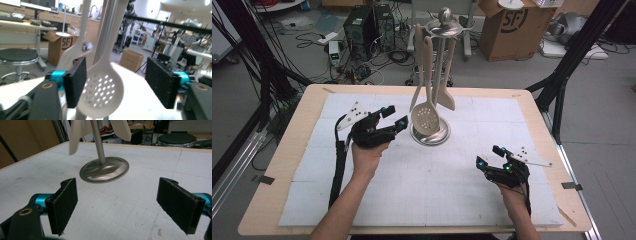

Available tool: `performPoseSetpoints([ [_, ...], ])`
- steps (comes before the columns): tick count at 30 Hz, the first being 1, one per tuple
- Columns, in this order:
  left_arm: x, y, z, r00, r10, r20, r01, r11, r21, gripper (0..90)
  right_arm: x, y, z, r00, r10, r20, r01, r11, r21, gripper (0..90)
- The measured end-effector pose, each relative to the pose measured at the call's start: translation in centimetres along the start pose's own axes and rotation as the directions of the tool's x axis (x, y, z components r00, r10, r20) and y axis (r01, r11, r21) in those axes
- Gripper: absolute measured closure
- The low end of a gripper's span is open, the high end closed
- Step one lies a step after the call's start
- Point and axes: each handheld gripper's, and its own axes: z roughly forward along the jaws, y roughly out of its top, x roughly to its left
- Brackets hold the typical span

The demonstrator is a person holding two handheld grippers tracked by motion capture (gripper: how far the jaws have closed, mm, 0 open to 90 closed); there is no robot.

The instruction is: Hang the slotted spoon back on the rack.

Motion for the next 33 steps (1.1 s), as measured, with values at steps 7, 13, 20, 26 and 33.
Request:
performPoseSetpoints([
  [7,0.7,-2.8,-3.0,0.9984,0.012,-0.055,-0.01,0.9992,0.039,32.0,0.3,0.0,0.2,1.0,-0.006,-0.005,0.006,1.0,0.001,16.2],
  [13,1.0,-4.7,-5.0,0.9961,-0.006,-0.088,0.01,0.9989,0.047,30.7,0.5,0.1,0.3,0.9999,-0.01,-0.005,0.01,1.0,-0.003,16.2],
  [20,0.9,-5.6,-6.2,0.9935,0.012,-0.113,-0.005,0.9978,0.065,27.3,0.8,0.1,0.3,0.9997,-0.023,-0.006,0.023,1.0,-0.016,16.2],
  [26,0.9,-6.3,-6.5,0.9917,-0.007,-0.128,0.018,0.996,0.087,18.3,0.8,0.1,0.3,0.9998,-0.02,-0.009,0.02,1.0,-0.015,16.2],
  [33,0.7,-7.8,-6.6,0.9876,0.034,-0.153,-0.011,0.9885,0.15,14.4,0.8,0.1,0.2,0.9998,-0.013,-0.012,0.013,1.0,-0.019,16.1],
])
